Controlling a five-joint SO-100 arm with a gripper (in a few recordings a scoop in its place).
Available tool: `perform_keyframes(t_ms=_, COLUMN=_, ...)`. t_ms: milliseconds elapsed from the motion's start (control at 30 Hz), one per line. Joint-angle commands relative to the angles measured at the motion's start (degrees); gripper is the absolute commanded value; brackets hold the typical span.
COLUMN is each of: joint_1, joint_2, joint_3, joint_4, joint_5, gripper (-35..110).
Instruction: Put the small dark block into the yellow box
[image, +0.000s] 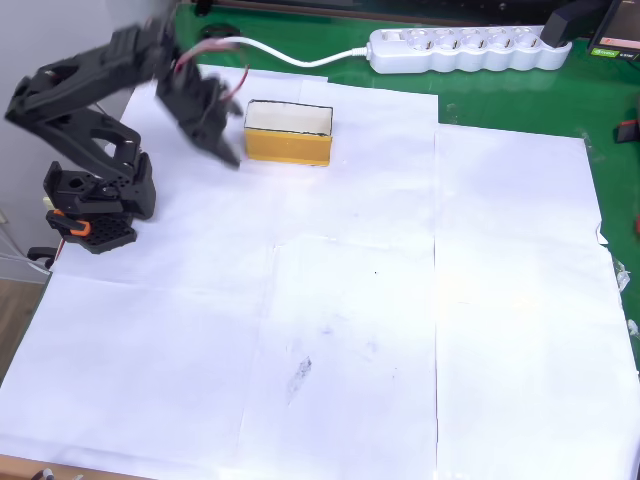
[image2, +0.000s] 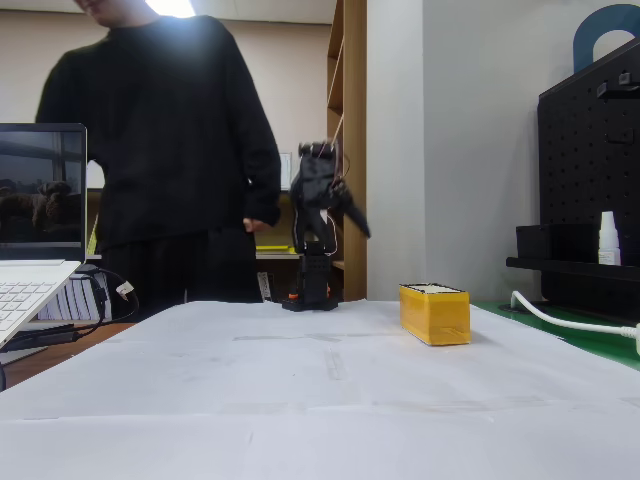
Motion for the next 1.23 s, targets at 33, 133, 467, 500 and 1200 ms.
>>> perform_keyframes(t_ms=33, joint_1=2.9, joint_2=-13.1, joint_3=-14.1, joint_4=-4.3, joint_5=-2.6, gripper=14)
perform_keyframes(t_ms=133, joint_1=2.4, joint_2=-21.1, joint_3=-20.9, joint_4=-2.4, joint_5=-2.1, gripper=4)
perform_keyframes(t_ms=467, joint_1=1.7, joint_2=-30.5, joint_3=-31.8, joint_4=5.0, joint_5=-2.4, gripper=0)
perform_keyframes(t_ms=500, joint_1=2.2, joint_2=-31.0, joint_3=-33.4, joint_4=4.2, joint_5=-2.5, gripper=0)
perform_keyframes(t_ms=1200, joint_1=1.1, joint_2=-34.7, joint_3=-37.7, joint_4=7.1, joint_5=0.6, gripper=0)
